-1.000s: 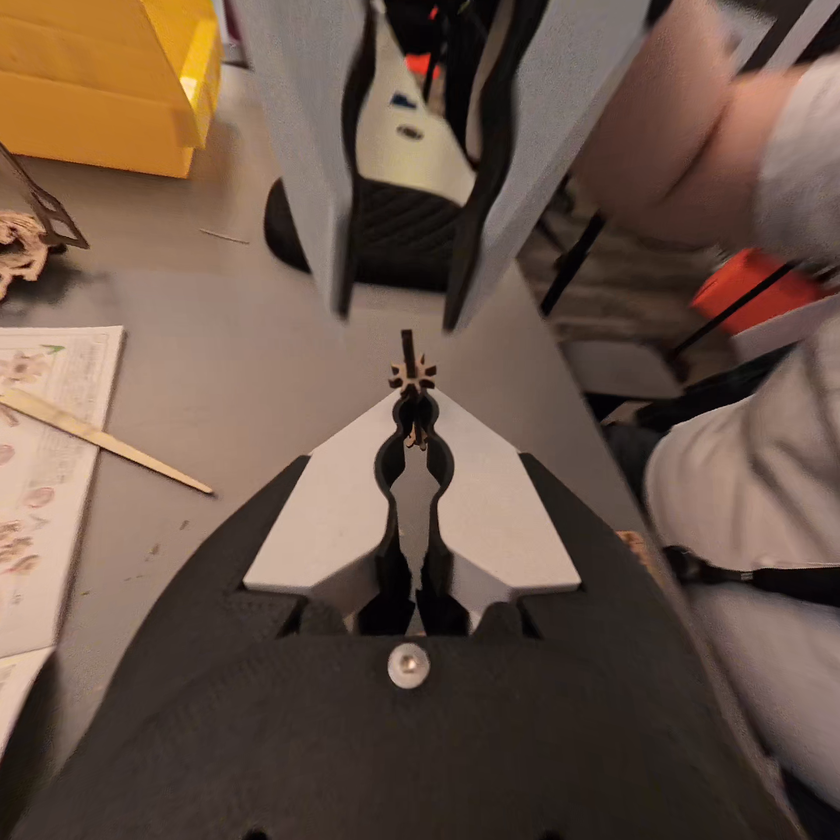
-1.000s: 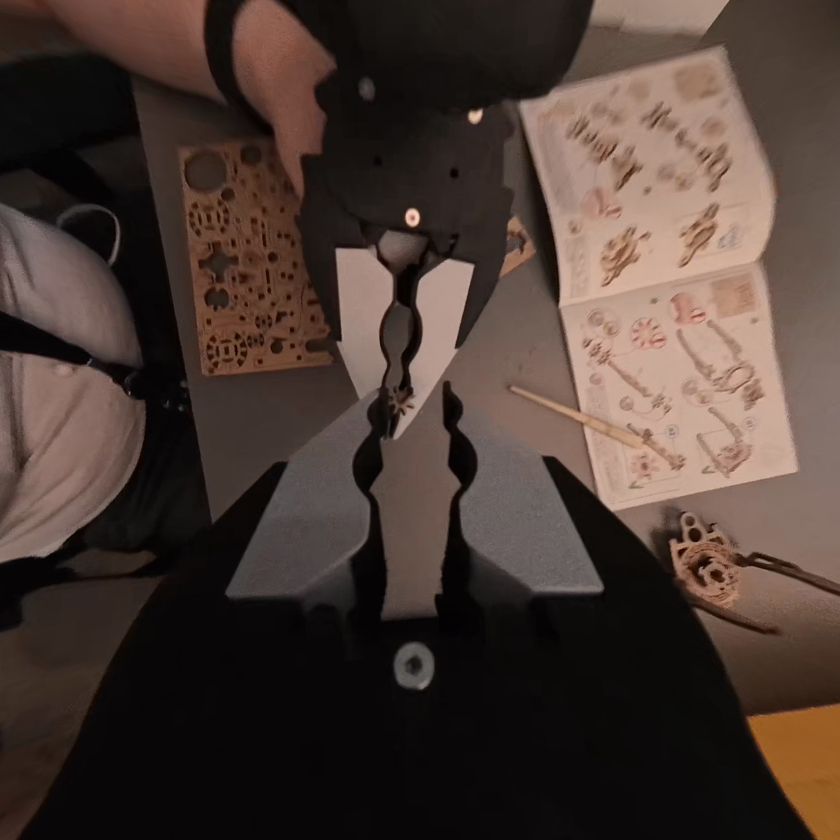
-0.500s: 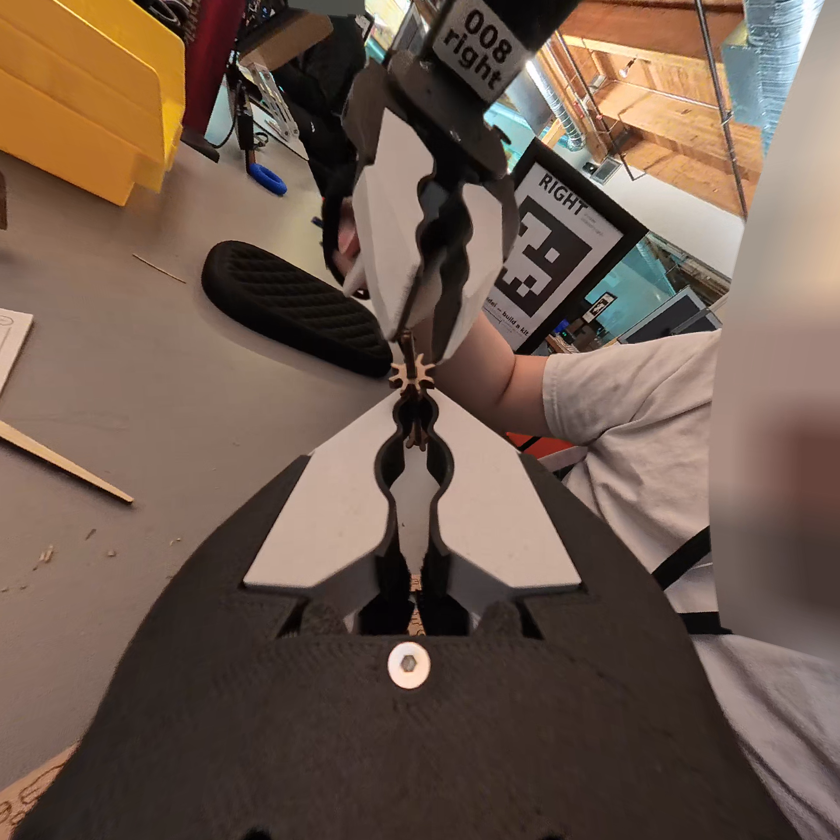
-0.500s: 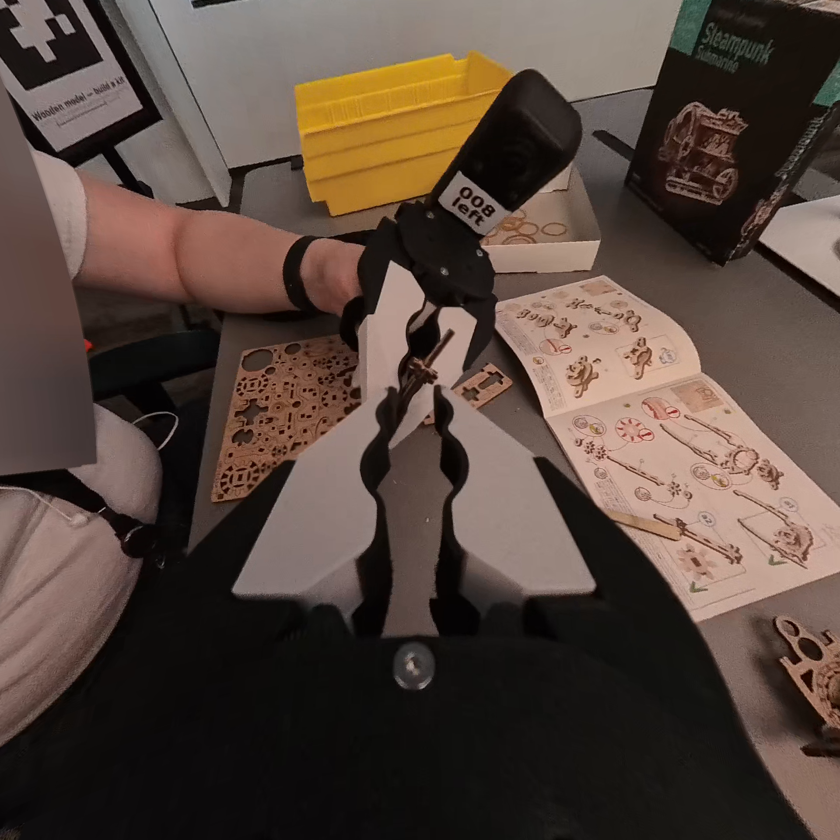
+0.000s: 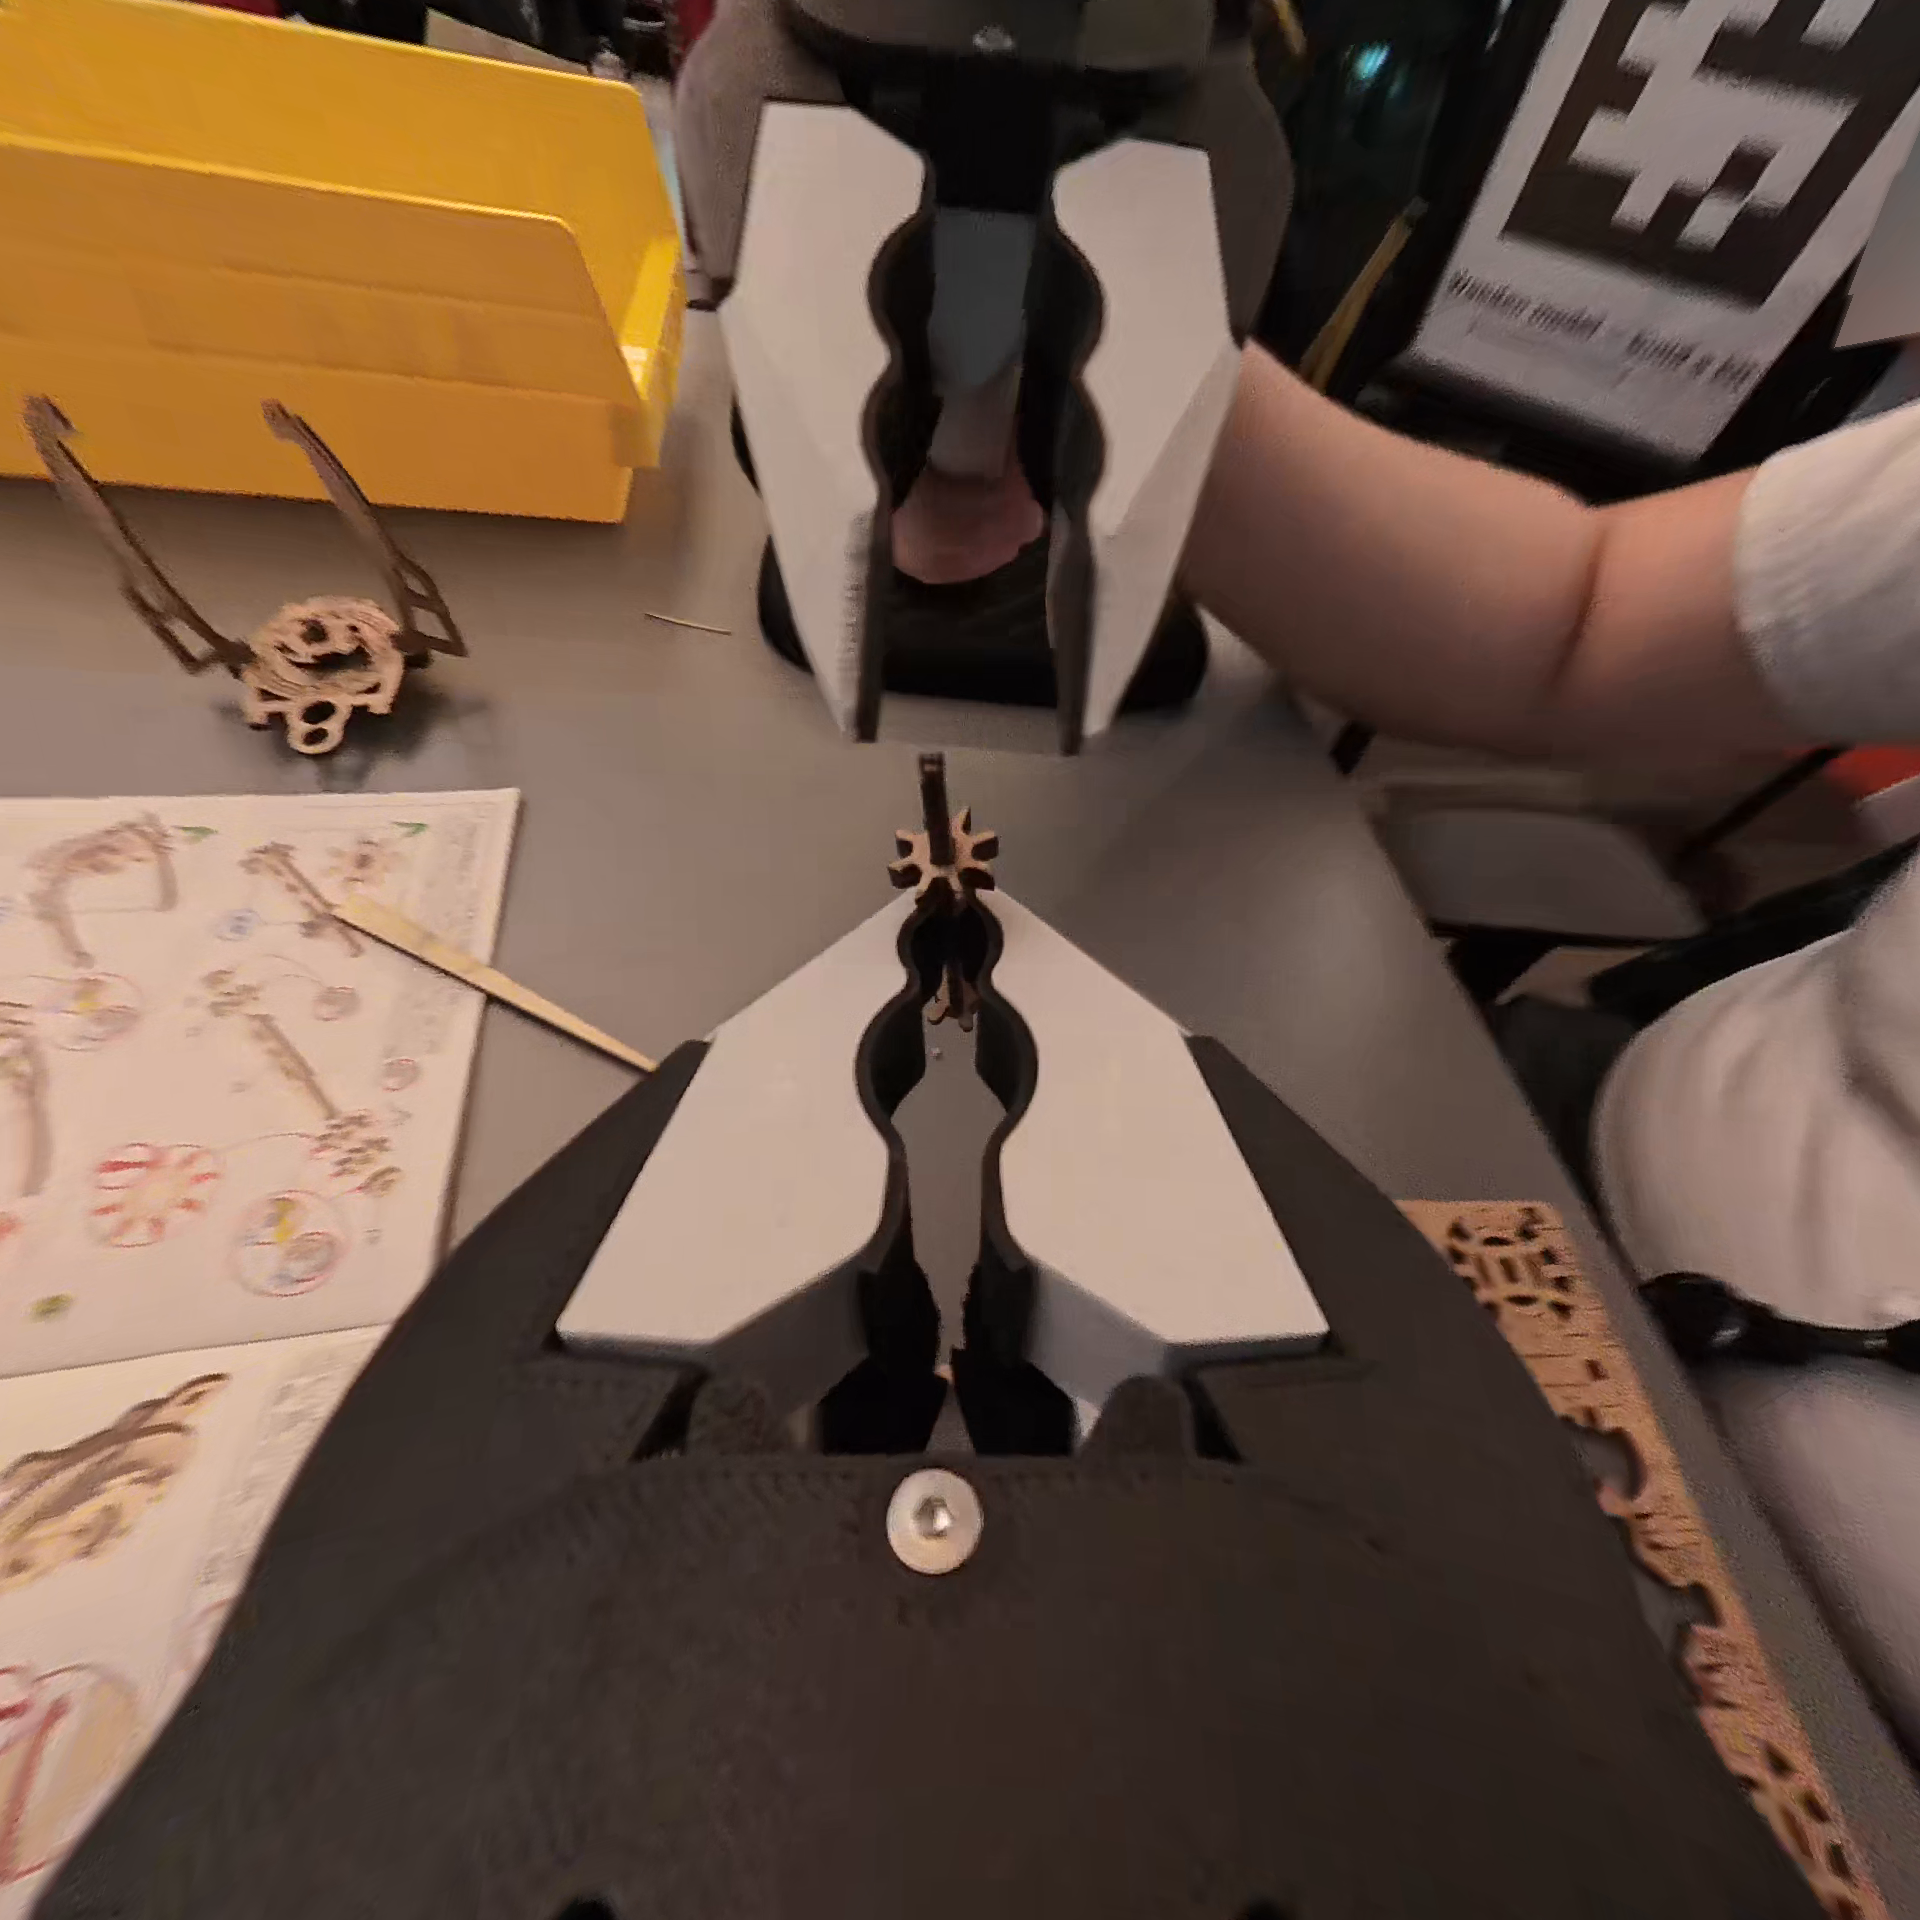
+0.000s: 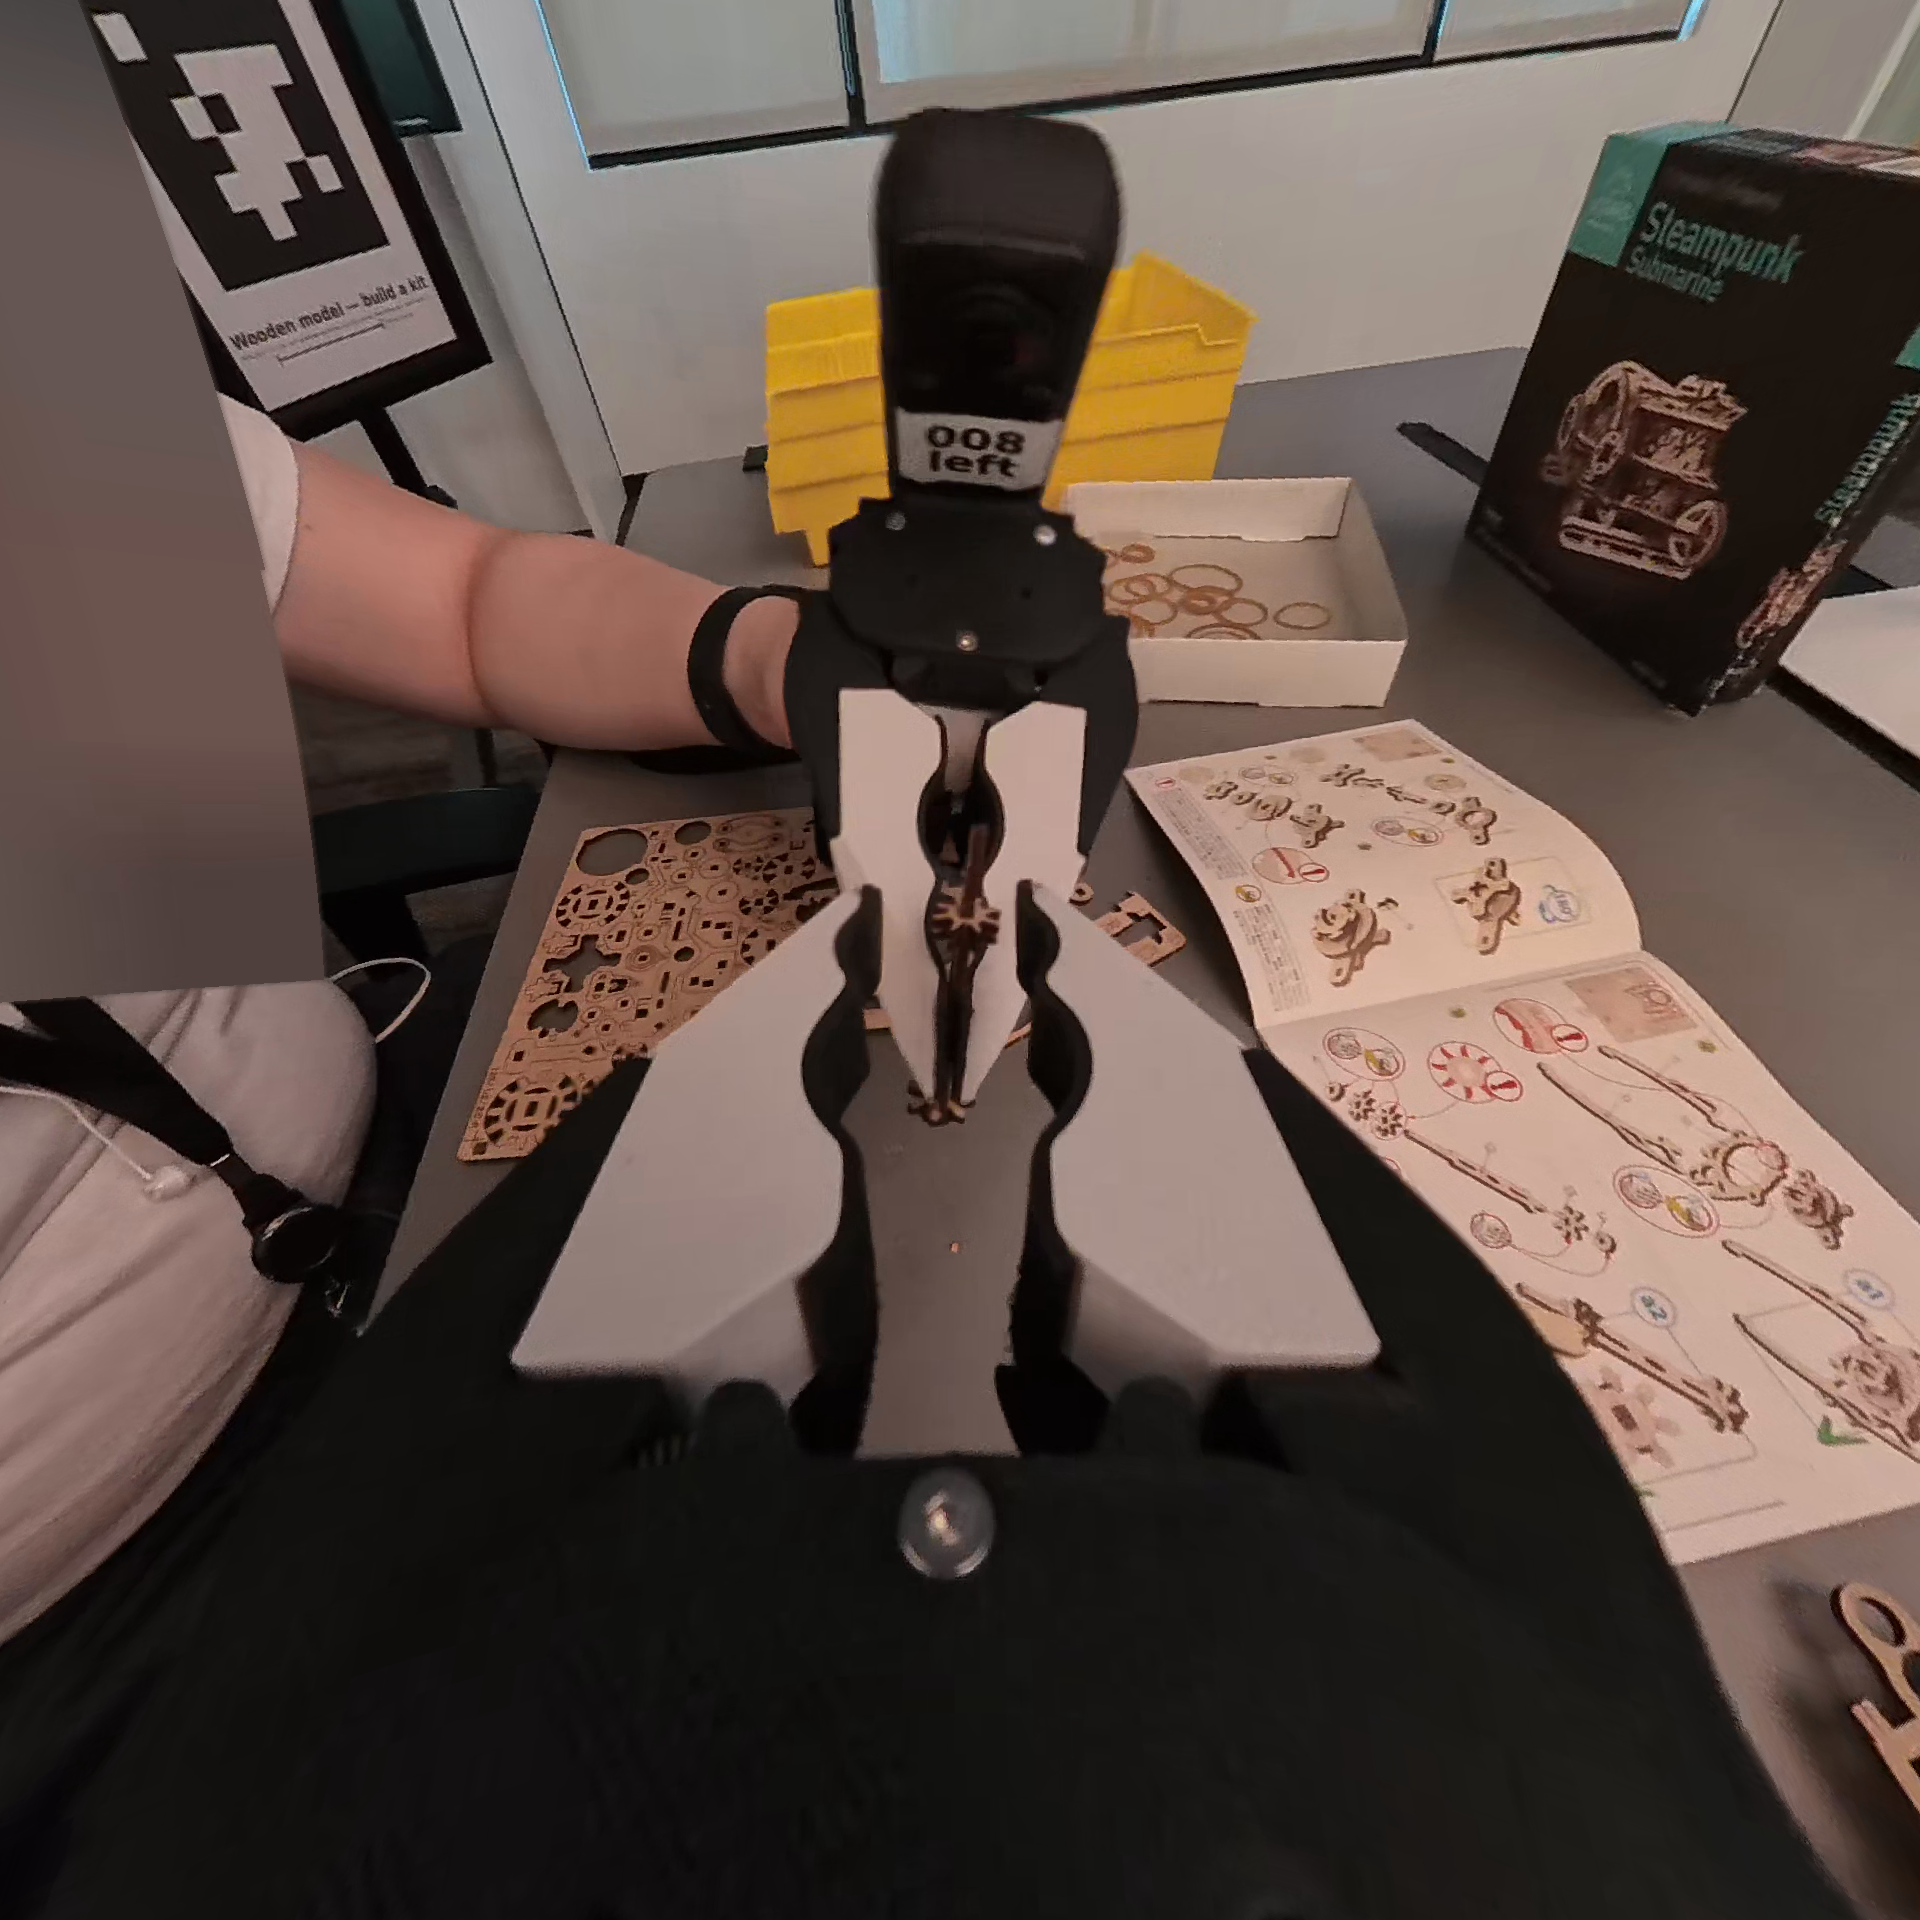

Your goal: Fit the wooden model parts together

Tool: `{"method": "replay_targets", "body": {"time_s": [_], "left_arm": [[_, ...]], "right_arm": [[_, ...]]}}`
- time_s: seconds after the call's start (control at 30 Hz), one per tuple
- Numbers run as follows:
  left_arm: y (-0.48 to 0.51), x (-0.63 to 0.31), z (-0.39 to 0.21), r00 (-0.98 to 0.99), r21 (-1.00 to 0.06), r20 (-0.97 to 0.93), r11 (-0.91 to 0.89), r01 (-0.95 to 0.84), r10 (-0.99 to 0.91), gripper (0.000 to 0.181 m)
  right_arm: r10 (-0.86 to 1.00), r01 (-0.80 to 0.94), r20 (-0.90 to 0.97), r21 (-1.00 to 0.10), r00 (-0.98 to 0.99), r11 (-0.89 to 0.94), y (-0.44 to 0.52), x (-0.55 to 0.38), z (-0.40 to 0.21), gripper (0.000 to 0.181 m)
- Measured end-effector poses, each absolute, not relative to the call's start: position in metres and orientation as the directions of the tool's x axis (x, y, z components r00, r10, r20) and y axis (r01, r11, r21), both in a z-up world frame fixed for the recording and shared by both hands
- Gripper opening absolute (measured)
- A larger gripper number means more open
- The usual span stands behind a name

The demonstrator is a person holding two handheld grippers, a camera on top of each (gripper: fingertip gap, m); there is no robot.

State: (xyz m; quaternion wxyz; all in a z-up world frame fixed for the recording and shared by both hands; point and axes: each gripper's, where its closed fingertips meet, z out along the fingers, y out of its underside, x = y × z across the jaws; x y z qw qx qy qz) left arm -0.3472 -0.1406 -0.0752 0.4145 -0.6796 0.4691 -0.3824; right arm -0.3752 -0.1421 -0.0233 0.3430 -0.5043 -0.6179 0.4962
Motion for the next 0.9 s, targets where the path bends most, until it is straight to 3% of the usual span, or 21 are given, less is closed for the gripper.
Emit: {"method": "replay_targets", "body": {"time_s": [0.1, 0.27, 0.4, 0.47, 0.9], "left_arm": [[-0.137, -0.351, -0.081, 0.292, -0.909, 0.031, -0.148, -0.390, -0.956, 0.000], [-0.133, -0.357, -0.086, 0.309, -0.896, 0.054, -0.182, -0.404, -0.949, 0.000], [-0.127, -0.367, -0.089, 0.335, -0.882, 0.035, -0.186, -0.433, -0.942, 0.000], [-0.126, -0.371, -0.089, 0.342, -0.880, 0.029, -0.186, -0.436, -0.939, 0.000], [-0.123, -0.375, -0.071, 0.425, -0.881, -0.051, -0.160, -0.446, -0.904, 0.000]], "right_arm": [[0.958, 0.299, -0.081, -0.954, -0.274, 0.005, -0.138, -0.380, -0.026, 0.018], [0.941, 0.356, -0.104, -0.934, -0.321, 0.018, -0.138, -0.393, -0.035, 0.017], [0.933, 0.409, -0.102, -0.911, -0.346, 0.052, -0.137, -0.402, -0.046, 0.000], [0.931, 0.409, -0.094, -0.911, -0.353, 0.063, -0.135, -0.405, -0.046, 0.000], [0.914, 0.117, -0.074, -0.993, -0.399, -0.029, -0.133, -0.397, -0.021, 0.000]]}}
